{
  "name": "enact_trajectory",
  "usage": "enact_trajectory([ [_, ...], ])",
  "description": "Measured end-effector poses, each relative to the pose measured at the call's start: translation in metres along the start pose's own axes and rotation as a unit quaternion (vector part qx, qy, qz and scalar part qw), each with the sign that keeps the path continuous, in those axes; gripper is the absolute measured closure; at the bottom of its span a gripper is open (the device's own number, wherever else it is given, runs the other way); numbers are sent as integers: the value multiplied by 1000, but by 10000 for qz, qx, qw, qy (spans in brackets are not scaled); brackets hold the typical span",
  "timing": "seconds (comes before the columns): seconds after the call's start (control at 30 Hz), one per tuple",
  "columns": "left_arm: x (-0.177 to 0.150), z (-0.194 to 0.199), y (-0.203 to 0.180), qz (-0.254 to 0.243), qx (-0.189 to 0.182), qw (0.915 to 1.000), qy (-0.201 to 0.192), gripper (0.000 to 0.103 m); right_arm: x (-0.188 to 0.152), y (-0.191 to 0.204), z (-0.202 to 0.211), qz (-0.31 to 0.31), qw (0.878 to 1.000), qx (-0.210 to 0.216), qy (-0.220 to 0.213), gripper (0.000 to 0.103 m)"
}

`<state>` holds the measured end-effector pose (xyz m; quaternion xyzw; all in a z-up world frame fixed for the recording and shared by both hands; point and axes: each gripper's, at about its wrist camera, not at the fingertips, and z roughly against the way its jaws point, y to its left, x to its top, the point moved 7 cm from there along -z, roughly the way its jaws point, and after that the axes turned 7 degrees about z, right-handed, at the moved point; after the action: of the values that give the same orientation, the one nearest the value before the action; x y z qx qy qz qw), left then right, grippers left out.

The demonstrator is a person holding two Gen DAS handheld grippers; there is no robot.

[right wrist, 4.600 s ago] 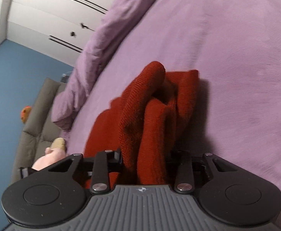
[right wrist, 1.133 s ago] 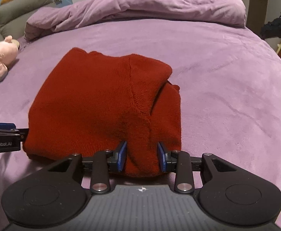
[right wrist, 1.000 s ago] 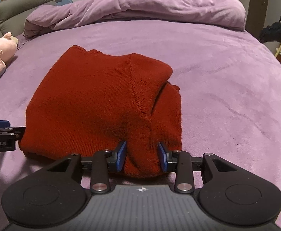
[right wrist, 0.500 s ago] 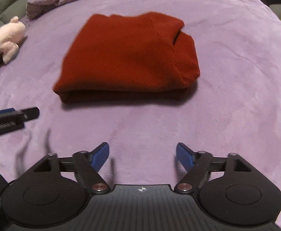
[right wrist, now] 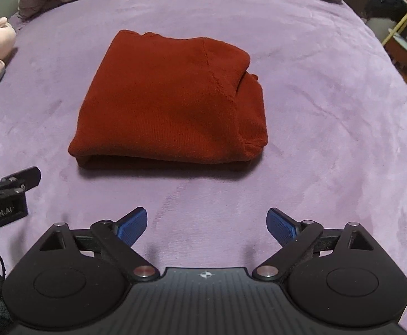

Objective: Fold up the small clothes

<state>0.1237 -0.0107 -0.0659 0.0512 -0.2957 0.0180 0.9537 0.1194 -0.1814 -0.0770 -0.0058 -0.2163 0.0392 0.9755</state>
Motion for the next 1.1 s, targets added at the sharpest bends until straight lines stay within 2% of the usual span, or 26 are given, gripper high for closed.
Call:
enact_trajectory([
  [0.13, -1, -5, -4, 41, -152, 9997, 178, 17, 5, -1, 3, -51, 9999, -68, -65, 10],
  [0.37, 0, -10, -10, -99, -93, 9995, 286, 17, 10, -3, 4, 7, 9997, -224, -101, 10],
  [1.1, 1, -17, -16, -32, -283, 9981, 550, 17, 13, -9, 3, -184, 9997, -159, -15, 10],
])
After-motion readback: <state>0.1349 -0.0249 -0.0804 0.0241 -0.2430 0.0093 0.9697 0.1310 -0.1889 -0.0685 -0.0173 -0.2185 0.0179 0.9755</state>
